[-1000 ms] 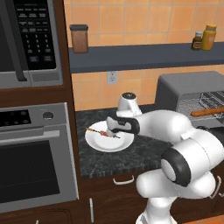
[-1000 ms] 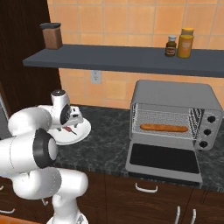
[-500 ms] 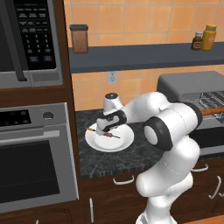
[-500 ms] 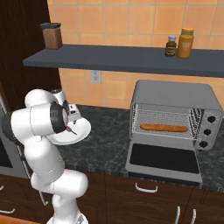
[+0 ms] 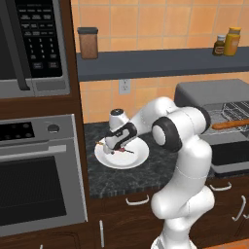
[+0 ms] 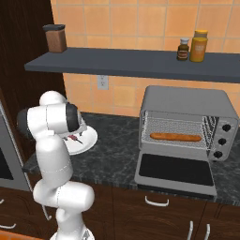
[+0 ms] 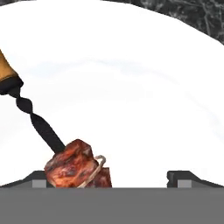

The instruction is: Pick up the kebab skewer and baguette bread, and place them inside the toaster oven. Close the toaster oven door and start by setting the timer.

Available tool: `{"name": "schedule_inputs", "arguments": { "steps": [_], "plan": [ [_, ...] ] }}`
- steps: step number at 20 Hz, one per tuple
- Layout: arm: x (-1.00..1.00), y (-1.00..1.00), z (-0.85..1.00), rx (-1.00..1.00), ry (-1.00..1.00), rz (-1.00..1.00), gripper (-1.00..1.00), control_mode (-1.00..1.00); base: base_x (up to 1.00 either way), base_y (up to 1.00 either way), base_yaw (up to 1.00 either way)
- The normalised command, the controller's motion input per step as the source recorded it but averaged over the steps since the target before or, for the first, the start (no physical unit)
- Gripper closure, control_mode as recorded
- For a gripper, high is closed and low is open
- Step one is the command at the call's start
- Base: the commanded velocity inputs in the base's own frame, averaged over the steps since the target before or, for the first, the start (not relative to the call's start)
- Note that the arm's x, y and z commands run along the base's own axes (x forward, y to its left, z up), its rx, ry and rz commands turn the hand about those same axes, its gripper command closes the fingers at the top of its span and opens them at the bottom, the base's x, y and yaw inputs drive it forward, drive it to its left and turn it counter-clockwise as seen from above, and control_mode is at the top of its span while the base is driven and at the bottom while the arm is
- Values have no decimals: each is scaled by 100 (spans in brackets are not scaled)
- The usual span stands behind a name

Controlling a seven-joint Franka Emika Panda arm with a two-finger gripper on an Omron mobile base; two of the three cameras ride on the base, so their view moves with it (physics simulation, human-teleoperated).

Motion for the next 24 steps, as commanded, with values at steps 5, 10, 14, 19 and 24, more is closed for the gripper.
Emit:
{"name": "schedule_inputs", "arguments": {
  "steps": [5,10,14,19,24],
  "plan": [
    [0,0,-15,0,0,0,100,-100,0,0,0],
    [0,-2,2,0,0,0,100,-100,0,0,0],
    [-5,-3,86,-3,0,2,100,-100,0,0,0],
    [-66,-32,91,-3,-3,7,100,-100,0,0,0],
    [-76,-67,66,-1,-3,0,100,-100,0,0,0]
  ]
}}
